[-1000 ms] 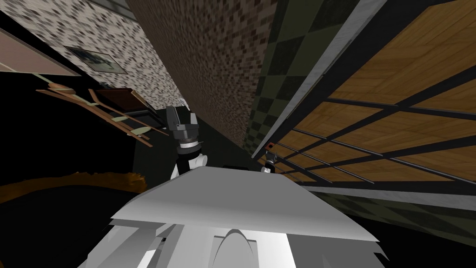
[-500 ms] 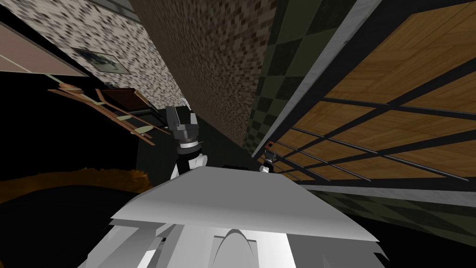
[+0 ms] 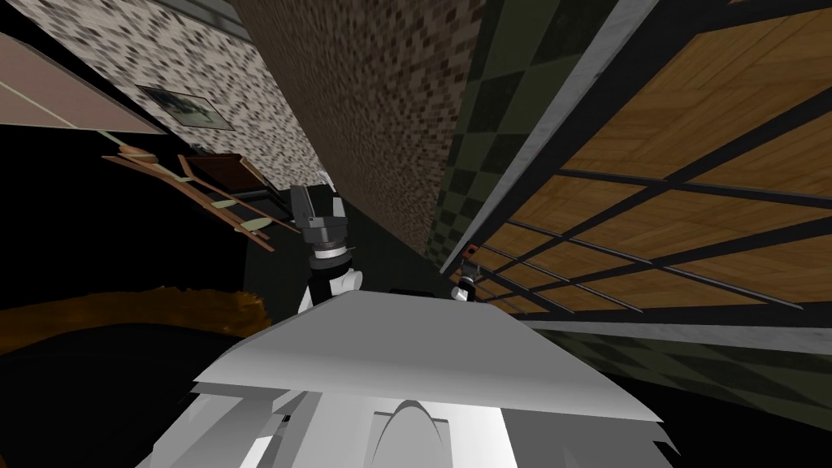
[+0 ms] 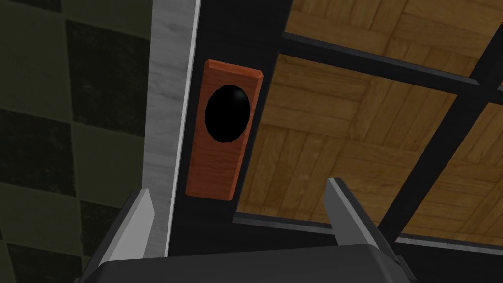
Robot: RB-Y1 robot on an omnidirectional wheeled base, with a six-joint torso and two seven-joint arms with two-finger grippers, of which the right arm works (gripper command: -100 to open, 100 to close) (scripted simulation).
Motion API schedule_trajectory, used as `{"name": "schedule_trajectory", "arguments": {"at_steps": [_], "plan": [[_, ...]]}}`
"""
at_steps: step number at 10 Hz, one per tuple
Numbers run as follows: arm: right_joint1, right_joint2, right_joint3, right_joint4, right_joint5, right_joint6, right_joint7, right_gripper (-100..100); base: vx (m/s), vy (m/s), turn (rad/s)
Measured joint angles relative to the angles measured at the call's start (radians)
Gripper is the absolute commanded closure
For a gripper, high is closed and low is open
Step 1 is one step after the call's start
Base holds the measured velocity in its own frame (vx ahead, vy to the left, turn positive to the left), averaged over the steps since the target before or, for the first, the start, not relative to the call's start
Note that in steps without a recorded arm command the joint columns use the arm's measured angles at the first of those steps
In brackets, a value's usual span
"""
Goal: Pull the door open
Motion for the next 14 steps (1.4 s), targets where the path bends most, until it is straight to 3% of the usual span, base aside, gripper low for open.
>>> {"name": "schedule_trajectory", "arguments": {"at_steps": [1,3,6,9,11,14], "plan": [[-0.007,0.003,0.002,0.006,-0.006,-0.001,-0.027,-100,-0.048,-0.007,0.024],[0.006,0.013,0.003,-0.035,-0.023,0.017,-0.074,-100,-0.046,-0.005,0.015],[-0.013,0.022,0.008,-0.012,-0.035,0.01,-0.136,-100,-0.033,0.003,0.011],[-0.014,0.027,0.01,-0.018,-0.044,0.013,-0.175,-100,0.029,-0.014,0.018],[-0.005,-0.003,0.014,0.006,-0.043,0.001,-0.216,-100,0.193,-0.004,0.041],[0.033,-0.048,0.014,-0.019,-0.047,0.013,-0.258,-100,0.175,0.006,0.033]]}}
